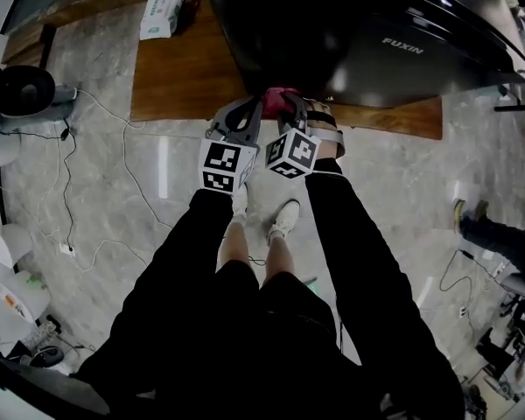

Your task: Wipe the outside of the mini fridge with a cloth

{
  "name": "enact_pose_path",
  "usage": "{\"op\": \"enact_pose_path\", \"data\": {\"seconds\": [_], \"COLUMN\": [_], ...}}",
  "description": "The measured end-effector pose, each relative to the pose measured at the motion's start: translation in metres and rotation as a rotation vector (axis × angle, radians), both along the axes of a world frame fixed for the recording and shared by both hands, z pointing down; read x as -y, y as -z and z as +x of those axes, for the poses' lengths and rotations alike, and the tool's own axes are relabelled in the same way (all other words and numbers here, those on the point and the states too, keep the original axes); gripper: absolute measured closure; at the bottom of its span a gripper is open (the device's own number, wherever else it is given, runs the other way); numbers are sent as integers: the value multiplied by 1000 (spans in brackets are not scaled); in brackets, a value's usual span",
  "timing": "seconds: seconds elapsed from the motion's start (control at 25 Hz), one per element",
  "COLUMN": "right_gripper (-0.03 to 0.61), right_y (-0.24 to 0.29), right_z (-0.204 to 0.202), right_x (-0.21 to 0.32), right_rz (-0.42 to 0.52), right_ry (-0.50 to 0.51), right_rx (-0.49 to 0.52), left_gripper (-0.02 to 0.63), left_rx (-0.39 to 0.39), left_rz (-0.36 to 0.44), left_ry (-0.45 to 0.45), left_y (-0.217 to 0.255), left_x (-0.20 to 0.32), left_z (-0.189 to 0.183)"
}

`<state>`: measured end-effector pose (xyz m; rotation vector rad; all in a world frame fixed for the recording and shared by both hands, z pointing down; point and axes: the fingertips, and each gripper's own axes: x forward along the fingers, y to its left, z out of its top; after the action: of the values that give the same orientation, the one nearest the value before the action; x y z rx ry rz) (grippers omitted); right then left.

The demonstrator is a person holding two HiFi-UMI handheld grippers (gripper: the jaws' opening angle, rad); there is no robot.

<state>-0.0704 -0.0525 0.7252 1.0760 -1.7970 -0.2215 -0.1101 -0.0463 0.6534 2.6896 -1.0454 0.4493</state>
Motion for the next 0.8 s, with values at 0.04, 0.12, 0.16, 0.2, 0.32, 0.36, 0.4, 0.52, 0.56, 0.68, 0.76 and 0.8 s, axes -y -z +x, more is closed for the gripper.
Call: {"op": "enact_pose_path", "data": {"seconds": [0.04,0.12,0.16,0.2,0.32,0.36,0.4,0.52,0.56,0.68,0.76,0.8], "right_gripper": [506,506,506,506,503,503,503,503,503,503,503,503], "right_y": [-8,-24,-32,-39,-52,-48,-41,-7,8,58,91,106], "right_z": [0,0,1,3,9,10,10,10,11,20,27,31], "right_x": [0,-5,-7,-9,-14,-16,-20,-40,-49,-75,-91,-101], "right_rz": [-15,-56,-77,-97,-152,-149,-133,-69,-55,-13,17,30], "right_ry": [-3,-11,-15,-23,-56,-62,-64,-74,-88,-154,-205,-232], "right_rx": [-5,-14,-17,-19,-11,-4,7,43,59,110,133,138], "left_gripper": [607,607,607,607,607,607,607,607,607,607,607,607], "left_rx": [4,17,25,31,29,21,10,-14,-15,-11,-24,-35], "left_rz": [-6,-26,-38,-48,-56,-58,-63,-69,-65,-44,-45,-48], "left_ry": [-5,-14,-19,-22,-44,-56,-70,-110,-127,-180,-216,-238], "left_y": [-5,-15,-20,-23,-19,-15,-9,13,22,54,74,84], "left_x": [-1,-5,-8,-10,-13,-14,-17,-29,-35,-53,-64,-71], "left_z": [1,2,3,4,5,5,5,3,3,5,10,13]}}
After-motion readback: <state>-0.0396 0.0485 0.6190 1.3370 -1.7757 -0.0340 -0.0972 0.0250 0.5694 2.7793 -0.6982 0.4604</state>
